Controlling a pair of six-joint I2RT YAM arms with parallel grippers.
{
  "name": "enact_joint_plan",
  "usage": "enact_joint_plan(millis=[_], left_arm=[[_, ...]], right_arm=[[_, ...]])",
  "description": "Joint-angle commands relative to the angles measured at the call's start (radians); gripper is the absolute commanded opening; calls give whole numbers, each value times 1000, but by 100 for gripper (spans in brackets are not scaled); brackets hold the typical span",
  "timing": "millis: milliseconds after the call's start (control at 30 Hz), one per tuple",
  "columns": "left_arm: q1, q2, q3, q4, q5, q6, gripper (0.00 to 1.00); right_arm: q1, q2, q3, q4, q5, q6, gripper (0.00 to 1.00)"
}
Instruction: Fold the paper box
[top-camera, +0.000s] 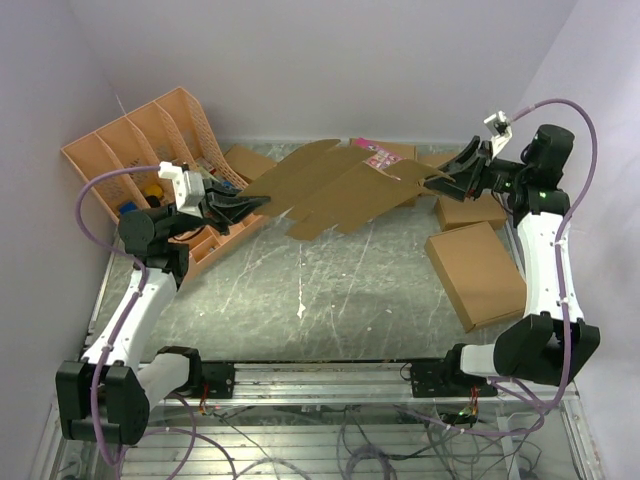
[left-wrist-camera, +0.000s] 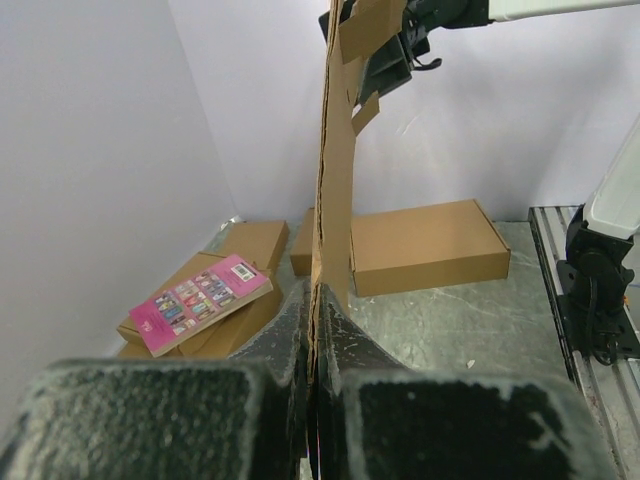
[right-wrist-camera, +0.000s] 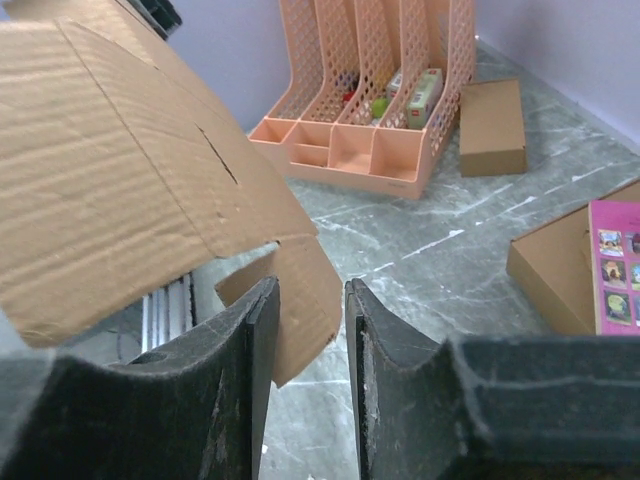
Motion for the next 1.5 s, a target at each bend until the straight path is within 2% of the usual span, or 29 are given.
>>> enact_joint_plan(millis=[0,133,233,367,567,1167,1467], left_arm=[[8,11,24,107,-13,-55,7],[8,22,26,124,-15,-70,7],[8,28,25,141,-19,-82,7],[9,38,20,179,-17,-108,7],[27,24,23,95,-13,-51,7],[49,36,15,180,-5,-114,7],[52,35,11,162,-5,-97,7]], right_arm=[[11,12,46,-243,52,-245,32],[48,61,150,-549,78,-517,31],[74,76,195,-667,96,-633,34],[82,61,189,-624,87,-587,39],[76,25,167,-498,146,-441,38],[62,28,228,-641,86,-534,41],[64,4,225,-571,77,-440,42]])
